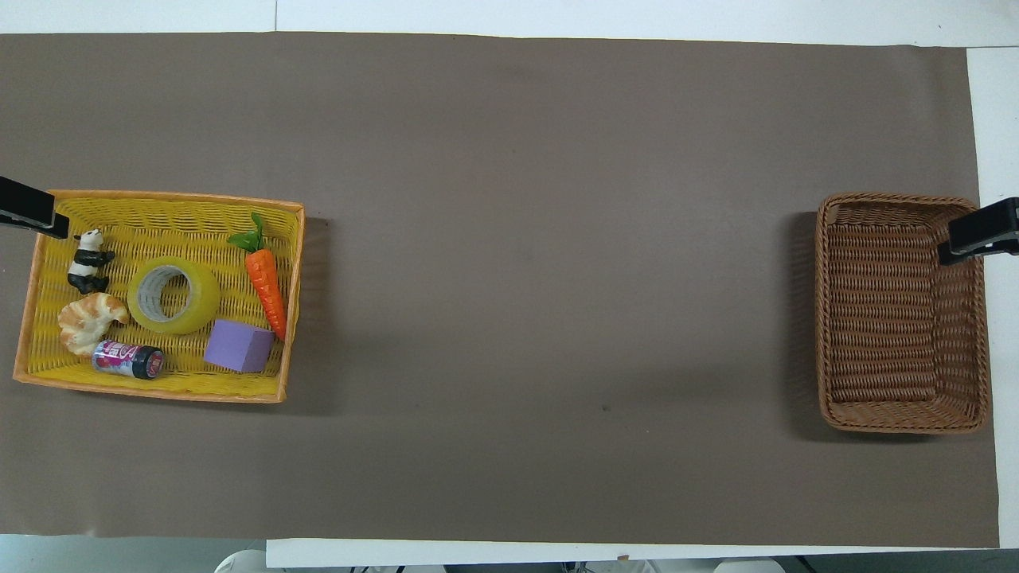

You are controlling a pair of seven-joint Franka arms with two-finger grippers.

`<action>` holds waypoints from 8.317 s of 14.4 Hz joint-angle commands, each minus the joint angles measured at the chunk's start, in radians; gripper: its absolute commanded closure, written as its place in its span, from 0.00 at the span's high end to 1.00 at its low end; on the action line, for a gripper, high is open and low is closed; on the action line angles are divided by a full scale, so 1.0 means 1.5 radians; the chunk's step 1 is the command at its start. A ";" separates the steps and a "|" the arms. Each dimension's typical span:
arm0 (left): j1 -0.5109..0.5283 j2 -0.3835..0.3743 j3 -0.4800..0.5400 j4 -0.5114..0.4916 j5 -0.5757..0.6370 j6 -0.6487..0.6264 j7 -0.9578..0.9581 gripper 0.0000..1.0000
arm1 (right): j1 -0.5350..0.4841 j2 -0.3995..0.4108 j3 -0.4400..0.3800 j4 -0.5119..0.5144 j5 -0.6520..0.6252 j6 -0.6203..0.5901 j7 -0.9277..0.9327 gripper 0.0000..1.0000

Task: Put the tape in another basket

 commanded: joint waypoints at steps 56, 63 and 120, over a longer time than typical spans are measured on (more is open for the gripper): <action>0.066 0.044 -0.004 -0.313 -0.007 0.316 0.055 0.00 | -0.002 -0.008 0.001 -0.011 0.000 -0.002 -0.013 1.00; -0.116 0.034 -0.005 -0.204 -0.228 0.199 -0.233 0.00 | -0.002 -0.008 0.001 -0.011 0.000 -0.002 -0.014 1.00; -0.324 0.024 0.000 -0.224 -0.338 0.367 -0.403 0.99 | 0.345 0.053 0.004 -0.298 0.811 0.536 -0.001 0.00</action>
